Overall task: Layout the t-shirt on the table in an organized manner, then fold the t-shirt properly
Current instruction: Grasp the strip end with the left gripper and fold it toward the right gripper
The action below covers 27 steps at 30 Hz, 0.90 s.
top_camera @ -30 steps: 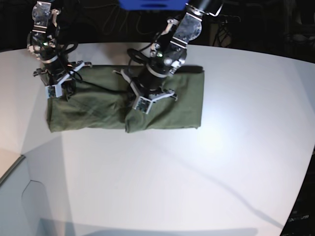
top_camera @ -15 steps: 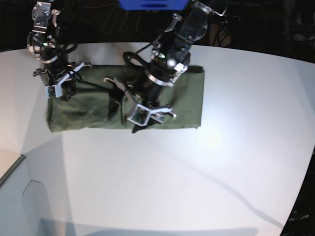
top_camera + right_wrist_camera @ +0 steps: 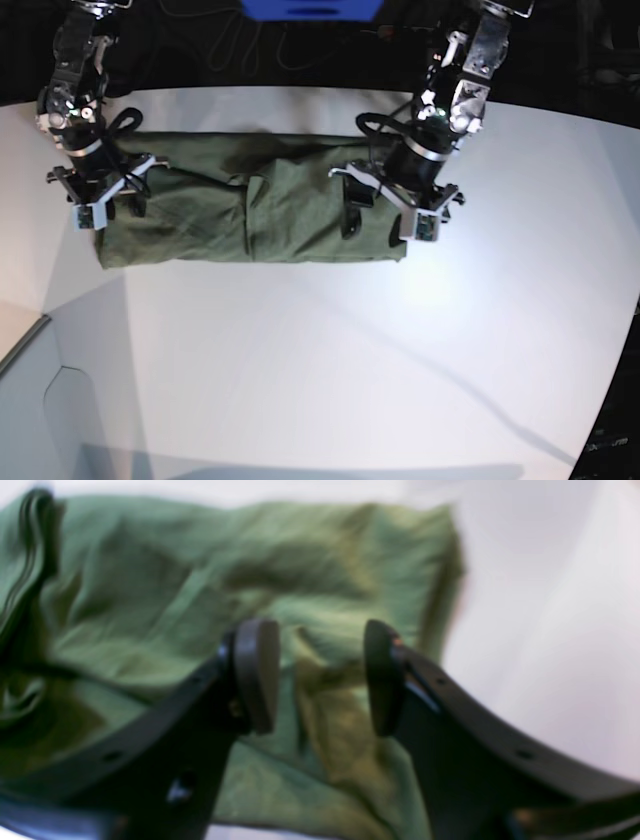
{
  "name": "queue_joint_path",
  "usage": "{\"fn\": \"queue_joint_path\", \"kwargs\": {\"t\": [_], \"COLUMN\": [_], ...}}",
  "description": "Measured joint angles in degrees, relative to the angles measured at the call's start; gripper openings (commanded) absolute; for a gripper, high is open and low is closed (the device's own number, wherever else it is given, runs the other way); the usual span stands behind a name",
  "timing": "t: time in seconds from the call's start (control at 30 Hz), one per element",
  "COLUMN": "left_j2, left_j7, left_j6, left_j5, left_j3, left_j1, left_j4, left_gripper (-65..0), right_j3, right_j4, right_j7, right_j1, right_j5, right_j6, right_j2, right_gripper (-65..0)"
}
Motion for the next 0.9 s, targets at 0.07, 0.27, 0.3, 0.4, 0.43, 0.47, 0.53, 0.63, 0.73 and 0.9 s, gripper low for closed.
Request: {"fn": "queue_joint_path", "kwargs": {"t": [0.07, 0.27, 0.3, 0.4, 0.43, 0.47, 0.53, 0.63, 0.73, 0.9], "left_j2": [-0.15, 0.13, 0.13, 0.09, 0.07, 0.02, 0.13, 0.2, 0.0, -0.2], "left_j7": [-0.07, 0.04, -0.09, 0.24, 0.31, 0.02, 0.02, 0.02, 0.24, -0.24], "left_j6": [-0.02, -0.44, -0.46, -0.26, -0.15, -0.2, -0.26, -0.26, -0.24, -0.44], "left_j5": [-0.92, -1.03, -1.03, -1.05, -1.25, -1.42, -1.44, -1.44, -1.49, -1.66], "left_j3": [1.84, 8.96, 9.66, 12.74, 13.99, 15.56, 18.58, 21.79, 22.38, 17.75], "left_j1": [-0.11, -0.57, -0.66, -2.78, -3.61, -4.74, -6.67, -8.35, -8.24, -7.54], "left_j4": [-0.87, -4.13, -4.68, -8.31, -9.35, -10.51, -12.26, -13.4, -11.98, -4.46], "left_gripper": [-27.3, -30.6, -30.6, -30.6, -30.6, -30.6, -30.4, -30.4, -30.4, -30.4], "right_j3": [1.64, 4.44, 4.42, 4.31, 4.31, 4.33, 4.31, 4.31, 4.31, 4.04], "right_j4": [0.04, -0.87, -1.68, -4.79, -5.64, -6.73, -8.22, -10.51, -12.24, -13.7], "right_j7": [-0.26, 0.02, 0.02, -0.35, -0.55, -0.59, 0.04, 0.35, 0.37, 0.52], "right_j1": [-0.02, 0.94, 1.01, 1.29, 1.46, 2.03, 2.82, 4.15, 4.42, 4.92], "right_j5": [-0.15, -0.13, -0.04, -0.17, -0.13, -0.33, -0.11, -0.13, -0.15, -0.07], "right_j6": [0.04, 0.0, 0.0, 0.02, 0.0, 0.02, 0.0, -0.04, -0.02, -0.09], "right_j2": [-0.87, -0.94, -0.83, -0.92, -0.92, -0.74, -0.24, 0.22, 0.72, 0.98], "right_gripper": [-31.2, -28.8, -28.5, -28.5, -28.5, -28.5, -28.5, -28.5, -28.5, -28.5]}}
